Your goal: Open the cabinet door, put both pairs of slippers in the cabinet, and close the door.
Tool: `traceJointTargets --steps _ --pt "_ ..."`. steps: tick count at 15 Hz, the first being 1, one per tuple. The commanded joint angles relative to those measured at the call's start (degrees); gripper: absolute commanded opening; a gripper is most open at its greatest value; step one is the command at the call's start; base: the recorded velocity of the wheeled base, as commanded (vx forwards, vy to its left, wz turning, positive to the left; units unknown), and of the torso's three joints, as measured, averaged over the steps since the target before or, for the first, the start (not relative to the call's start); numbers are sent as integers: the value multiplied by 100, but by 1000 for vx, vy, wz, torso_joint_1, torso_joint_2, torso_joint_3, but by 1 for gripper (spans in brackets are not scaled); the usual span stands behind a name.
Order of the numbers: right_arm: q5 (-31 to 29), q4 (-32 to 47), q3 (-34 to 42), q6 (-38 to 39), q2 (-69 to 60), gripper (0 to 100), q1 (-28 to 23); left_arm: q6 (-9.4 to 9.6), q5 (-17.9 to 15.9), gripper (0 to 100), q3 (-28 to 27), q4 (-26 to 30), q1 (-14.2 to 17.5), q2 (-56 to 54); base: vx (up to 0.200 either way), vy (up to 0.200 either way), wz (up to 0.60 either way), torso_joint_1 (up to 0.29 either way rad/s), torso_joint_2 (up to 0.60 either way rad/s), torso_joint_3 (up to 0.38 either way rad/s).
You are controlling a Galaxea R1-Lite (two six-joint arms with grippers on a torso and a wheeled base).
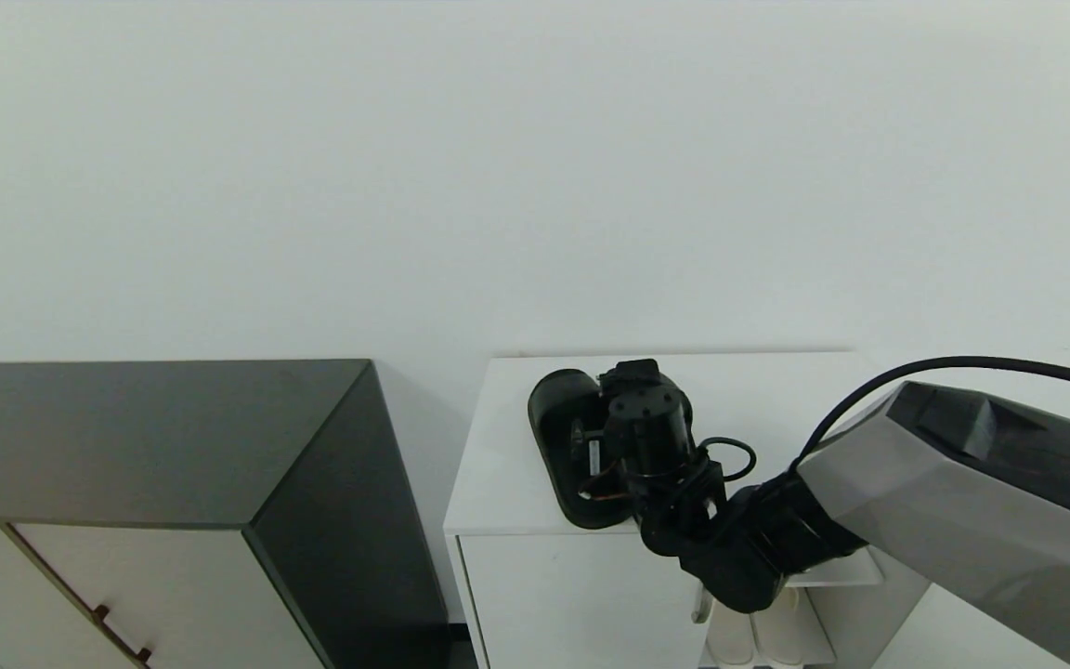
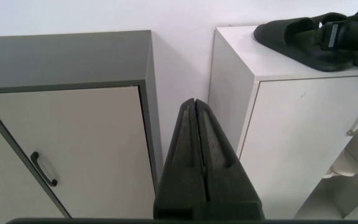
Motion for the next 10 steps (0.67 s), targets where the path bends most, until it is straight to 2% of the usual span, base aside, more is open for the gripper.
traceJointTargets --steps 1,6,10 --pt "6 5 -74 -3 135 0 -21 0 1 0 0 -1 0 -2 0 0 0 0 0 0" --pt "15 40 -268 -3 143 0 -13 9 10 0 0 -1 0 -2 0 0 0 0 0 0" --pt "-2 40 -30 -12 -305 0 119 9 1 0 0 -1 0 -2 0 0 0 0 0 0"
